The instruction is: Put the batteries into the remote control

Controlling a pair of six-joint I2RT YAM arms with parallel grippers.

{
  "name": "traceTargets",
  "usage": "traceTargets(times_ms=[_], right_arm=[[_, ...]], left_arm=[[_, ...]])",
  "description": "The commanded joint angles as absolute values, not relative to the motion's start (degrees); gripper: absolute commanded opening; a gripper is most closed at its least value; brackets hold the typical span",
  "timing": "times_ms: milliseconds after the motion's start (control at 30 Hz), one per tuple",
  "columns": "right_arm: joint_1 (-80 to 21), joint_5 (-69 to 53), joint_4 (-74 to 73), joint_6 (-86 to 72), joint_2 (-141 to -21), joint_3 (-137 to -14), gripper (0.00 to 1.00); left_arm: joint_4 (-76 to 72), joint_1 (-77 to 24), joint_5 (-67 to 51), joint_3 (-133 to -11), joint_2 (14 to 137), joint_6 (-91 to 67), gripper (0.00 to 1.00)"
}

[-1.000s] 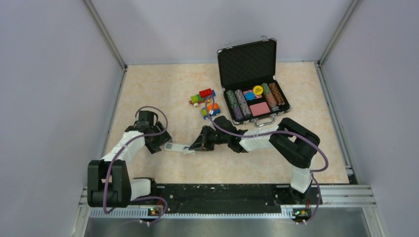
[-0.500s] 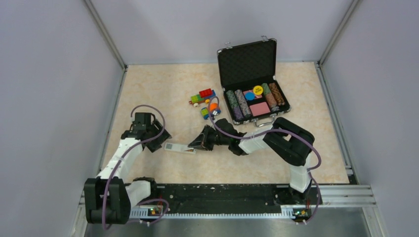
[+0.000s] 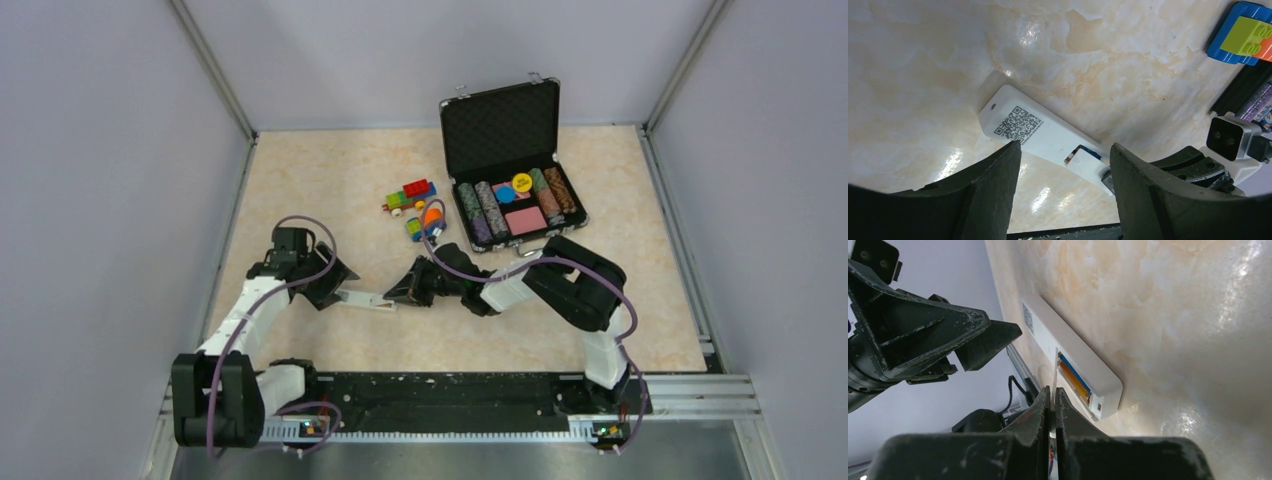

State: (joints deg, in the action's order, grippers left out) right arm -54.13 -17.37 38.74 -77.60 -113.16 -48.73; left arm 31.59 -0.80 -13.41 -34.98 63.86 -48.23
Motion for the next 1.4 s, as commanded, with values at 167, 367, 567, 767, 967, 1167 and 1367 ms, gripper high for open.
traceTargets(times_ms=[167, 367, 567, 767, 967, 1167, 1367], right_arm=[[-53.8, -16.2, 41.1, -78.0, -114.3, -48.5, 0.00], [-54.0, -15.4, 41.1, -76.5, -114.6, -48.3, 0.00], [-54.6, -14.5, 42.9, -73.1, -114.1, -47.8, 0.00], [-55.0, -15.0, 42.5, -72.5, -114.5, -48.4, 0.00], [-55.2, -15.3, 40.2, -74.7, -115.0, -49.3, 0.00], [-55.1, -15.6, 38.4, -75.7, -115.5, -50.0, 0.00], [-55.5, -14.6, 33.9, -75.5, -115.4, -50.8, 0.00]], left_arm=[[29.2, -0.7, -15.9, -33.7, 64.8, -50.0, 0.70], [29.6, -0.7, -18.0, -33.7, 65.5, -51.8, 0.70], [29.2, -0.6, -21.5, -33.6, 67.5, -55.5, 0.70], [26.4, -0.7, -24.6, -32.5, 70.5, -57.9, 0.70], [23.8, -0.7, -26.2, -31.1, 72.4, -59.6, 0.70], [25.9, -0.7, -25.2, -31.4, 72.8, -58.3, 0.70], [26.3, -0.6, -26.3, -30.5, 71.4, -59.6, 0.70]])
